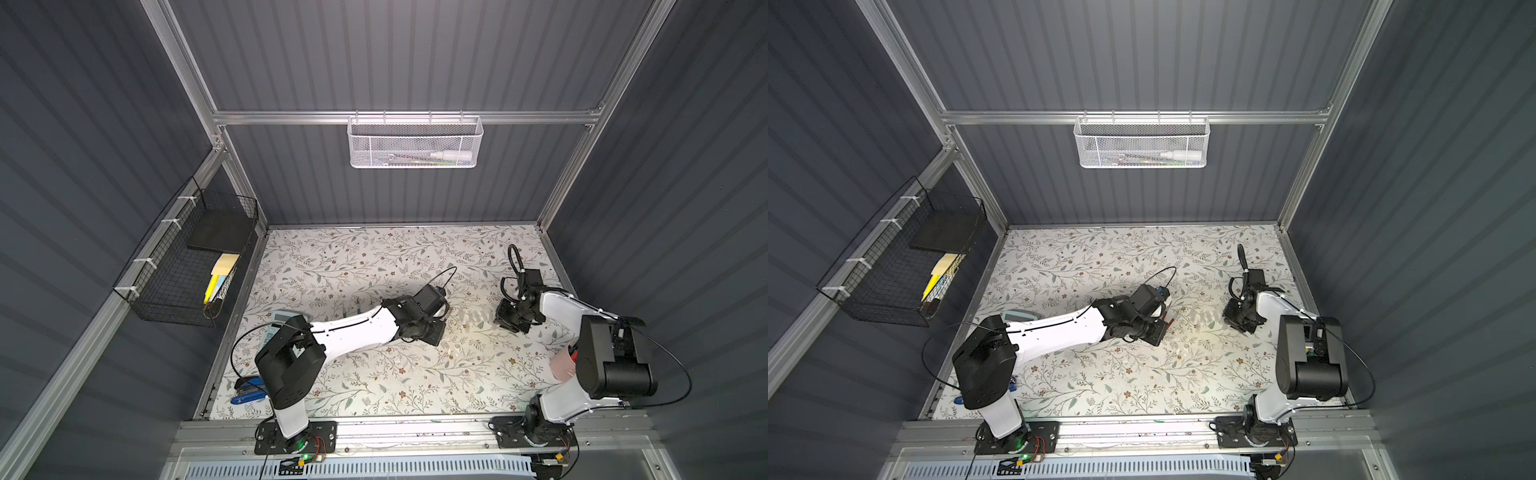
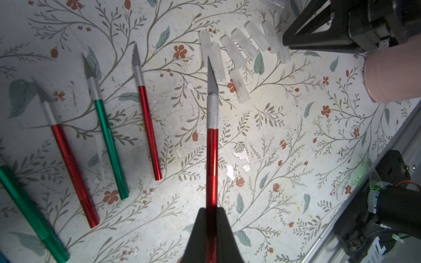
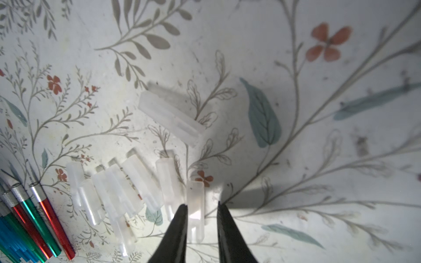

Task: Remove protective caps from carving knives
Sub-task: Place the protective sleeve at the center of the board.

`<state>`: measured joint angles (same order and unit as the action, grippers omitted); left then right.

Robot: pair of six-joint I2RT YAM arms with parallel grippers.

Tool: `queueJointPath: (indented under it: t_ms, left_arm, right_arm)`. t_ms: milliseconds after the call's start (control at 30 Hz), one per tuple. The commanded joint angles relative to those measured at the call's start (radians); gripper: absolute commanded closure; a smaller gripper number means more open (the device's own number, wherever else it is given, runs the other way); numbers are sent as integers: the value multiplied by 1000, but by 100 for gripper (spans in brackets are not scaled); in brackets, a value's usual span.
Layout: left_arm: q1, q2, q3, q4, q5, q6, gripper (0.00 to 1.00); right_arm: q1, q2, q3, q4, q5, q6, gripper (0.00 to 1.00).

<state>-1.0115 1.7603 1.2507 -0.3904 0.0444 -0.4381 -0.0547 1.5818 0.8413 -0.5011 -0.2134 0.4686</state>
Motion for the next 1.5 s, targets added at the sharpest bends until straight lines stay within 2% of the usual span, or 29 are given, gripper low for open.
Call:
queueJointPath:
  t_ms: [0, 433, 833, 1133, 1467]
  left_arm:
    - [5, -7, 1, -22, -15, -6, 100]
    - [7, 5, 2, -16, -11, -12, 100]
    - [7, 60, 16, 24, 18, -25, 100]
    - [7, 160, 45, 71, 18, -55, 100]
    - [5, 250, 64, 146, 71, -104, 100]
  right_arm:
    - [-7, 2, -11, -3, -7, 0, 73]
    - [-10, -19, -13, -14, -10, 0, 73]
    - [-10, -132, -7, -70, -4, -1, 70]
    - [-10, -222, -1, -98, -14, -2, 67]
    - [-9, -219, -13, -96, -13, -5, 66]
